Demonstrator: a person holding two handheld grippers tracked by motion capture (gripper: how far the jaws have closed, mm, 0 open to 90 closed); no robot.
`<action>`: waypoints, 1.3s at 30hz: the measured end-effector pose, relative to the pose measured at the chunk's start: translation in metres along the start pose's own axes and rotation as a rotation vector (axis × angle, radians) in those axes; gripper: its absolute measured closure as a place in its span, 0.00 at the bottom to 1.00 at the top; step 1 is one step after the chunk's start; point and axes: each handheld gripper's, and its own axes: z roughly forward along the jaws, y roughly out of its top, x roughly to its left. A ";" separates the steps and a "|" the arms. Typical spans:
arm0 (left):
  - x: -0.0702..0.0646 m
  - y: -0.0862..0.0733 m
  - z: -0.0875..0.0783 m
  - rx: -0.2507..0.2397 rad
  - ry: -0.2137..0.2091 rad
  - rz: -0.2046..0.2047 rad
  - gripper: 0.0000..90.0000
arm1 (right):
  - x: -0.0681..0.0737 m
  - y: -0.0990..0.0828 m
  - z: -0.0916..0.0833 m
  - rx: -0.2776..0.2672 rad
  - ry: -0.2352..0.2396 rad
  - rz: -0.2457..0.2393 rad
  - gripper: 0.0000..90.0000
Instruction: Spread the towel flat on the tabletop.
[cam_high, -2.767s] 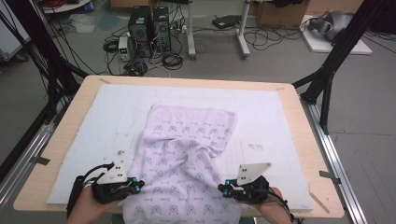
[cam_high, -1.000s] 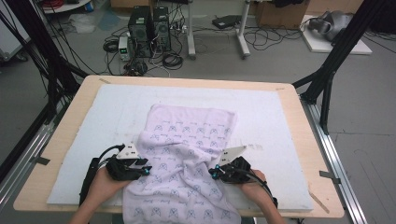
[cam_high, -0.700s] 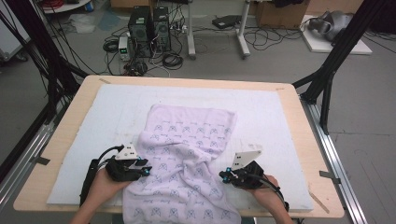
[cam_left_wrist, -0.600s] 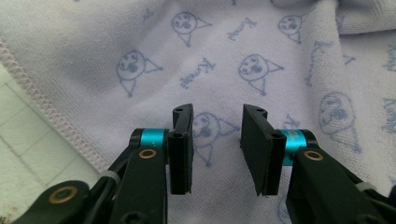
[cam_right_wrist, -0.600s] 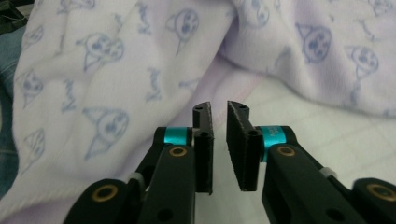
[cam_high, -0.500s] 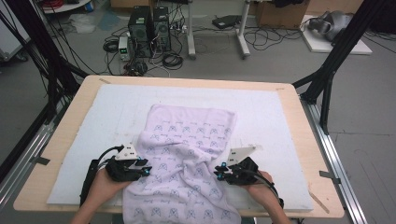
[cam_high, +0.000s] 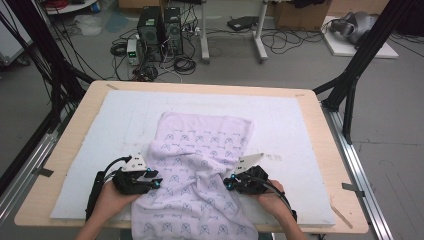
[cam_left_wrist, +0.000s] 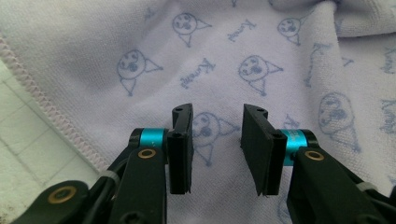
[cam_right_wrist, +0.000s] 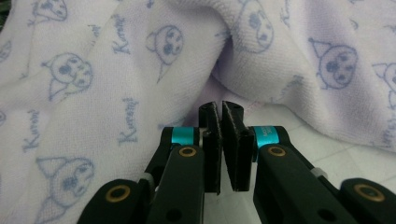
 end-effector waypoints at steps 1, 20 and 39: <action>0.000 0.000 0.000 0.000 0.000 0.001 0.71 | 0.000 0.000 -0.001 -0.001 -0.008 0.000 0.97; 0.001 0.004 -0.007 -0.025 0.009 -0.021 0.65 | 0.016 -0.041 -0.075 -0.040 -0.085 0.037 0.88; 0.011 -0.002 -0.004 0.001 0.073 -0.052 0.63 | -0.009 -0.037 -0.056 0.001 -0.142 0.073 0.97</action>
